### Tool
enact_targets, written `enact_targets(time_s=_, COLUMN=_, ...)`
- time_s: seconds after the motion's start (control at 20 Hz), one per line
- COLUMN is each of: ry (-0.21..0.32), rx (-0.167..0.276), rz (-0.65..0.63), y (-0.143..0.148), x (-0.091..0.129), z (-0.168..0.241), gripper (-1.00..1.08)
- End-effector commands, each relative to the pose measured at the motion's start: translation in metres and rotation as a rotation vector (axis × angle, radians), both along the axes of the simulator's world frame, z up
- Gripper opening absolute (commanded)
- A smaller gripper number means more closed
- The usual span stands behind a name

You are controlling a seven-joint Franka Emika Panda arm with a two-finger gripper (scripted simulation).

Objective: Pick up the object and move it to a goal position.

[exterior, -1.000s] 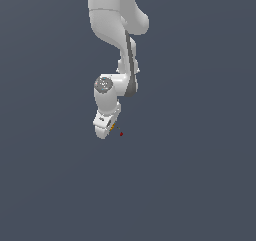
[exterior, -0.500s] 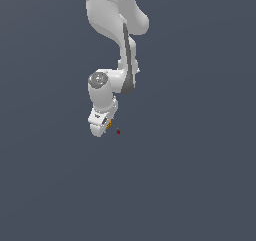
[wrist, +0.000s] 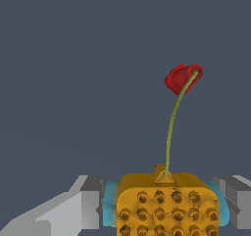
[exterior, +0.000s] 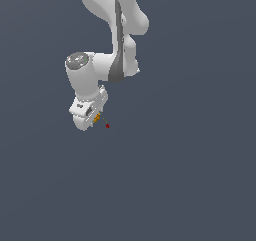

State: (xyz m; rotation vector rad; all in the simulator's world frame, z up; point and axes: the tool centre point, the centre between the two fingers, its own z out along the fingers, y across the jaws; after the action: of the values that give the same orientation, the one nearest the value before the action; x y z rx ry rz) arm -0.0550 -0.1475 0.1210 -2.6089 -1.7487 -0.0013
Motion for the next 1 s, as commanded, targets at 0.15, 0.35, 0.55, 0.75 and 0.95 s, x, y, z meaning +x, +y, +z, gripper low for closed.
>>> enact_targets(time_s=0.15, ry=-0.001, rx=0.001, rz=0.001, y=-0.03, x=0.01, z=0.055, gripper=-1.0)
enact_targets(time_s=0.35, ry=-0.001, rx=0.001, rz=0.001, y=-0.048, x=0.017, z=0.088, gripper=-1.0)
enact_targets(time_s=0.55, ry=0.0, rx=0.0, rz=0.0, y=-0.062, x=0.023, z=0.111, gripper=-1.0)
enact_targets(time_s=0.75, ry=0.0, rx=0.0, rz=-0.001, y=-0.072, x=0.027, z=0.127, gripper=-1.0)
enact_targets(time_s=0.95, ry=0.0, rx=-0.001, rz=-0.001, y=-0.076, x=0.029, z=0.135, gripper=-1.0)
